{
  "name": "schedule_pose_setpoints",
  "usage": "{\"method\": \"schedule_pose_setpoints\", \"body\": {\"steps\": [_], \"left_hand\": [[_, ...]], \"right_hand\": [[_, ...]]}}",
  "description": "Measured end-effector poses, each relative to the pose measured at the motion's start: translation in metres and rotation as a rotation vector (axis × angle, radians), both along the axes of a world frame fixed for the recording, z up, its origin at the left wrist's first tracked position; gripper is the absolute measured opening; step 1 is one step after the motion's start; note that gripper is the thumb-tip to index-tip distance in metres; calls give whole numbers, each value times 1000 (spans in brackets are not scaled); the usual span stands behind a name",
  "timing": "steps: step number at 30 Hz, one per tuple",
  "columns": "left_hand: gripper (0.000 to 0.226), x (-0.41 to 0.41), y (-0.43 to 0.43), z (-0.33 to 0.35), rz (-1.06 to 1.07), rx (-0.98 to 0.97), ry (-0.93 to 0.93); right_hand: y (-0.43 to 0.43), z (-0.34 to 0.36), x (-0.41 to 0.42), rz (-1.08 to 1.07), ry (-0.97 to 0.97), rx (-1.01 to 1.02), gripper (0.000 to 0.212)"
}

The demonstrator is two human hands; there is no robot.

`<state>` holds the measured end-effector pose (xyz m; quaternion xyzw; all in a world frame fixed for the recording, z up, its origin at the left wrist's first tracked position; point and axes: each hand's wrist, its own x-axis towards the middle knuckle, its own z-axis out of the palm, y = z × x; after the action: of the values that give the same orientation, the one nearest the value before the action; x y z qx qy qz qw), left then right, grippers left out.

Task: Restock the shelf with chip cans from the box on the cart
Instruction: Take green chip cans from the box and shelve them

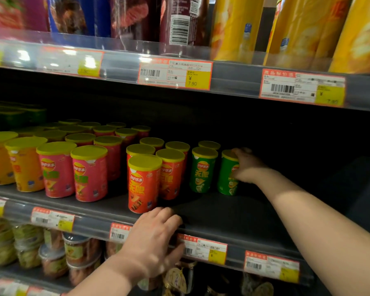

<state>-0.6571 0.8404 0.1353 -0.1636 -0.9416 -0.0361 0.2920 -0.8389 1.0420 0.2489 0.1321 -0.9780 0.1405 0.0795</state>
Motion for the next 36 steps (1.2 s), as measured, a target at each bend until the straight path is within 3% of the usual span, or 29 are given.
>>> {"method": "schedule_pose_setpoints", "body": {"steps": [4, 10, 14, 26, 36], "left_hand": [[41, 3, 3, 1, 51, -40, -19], [46, 21, 3, 2, 108, 32, -12], [66, 43, -5, 6, 261, -62, -121], [61, 188, -71, -21, 460, -102, -349], [58, 334, -131, -67, 705, 67, -520]], "right_hand": [[-7, -2, 18, -36, 73, 116, 77], [-10, -9, 79, 103, 252, 204, 62], [-19, -15, 130, 241, 277, 259, 52], [-111, -83, 276, 645, 203, 366, 41], [-201, -148, 384, 842, 47, 421, 46]]}}
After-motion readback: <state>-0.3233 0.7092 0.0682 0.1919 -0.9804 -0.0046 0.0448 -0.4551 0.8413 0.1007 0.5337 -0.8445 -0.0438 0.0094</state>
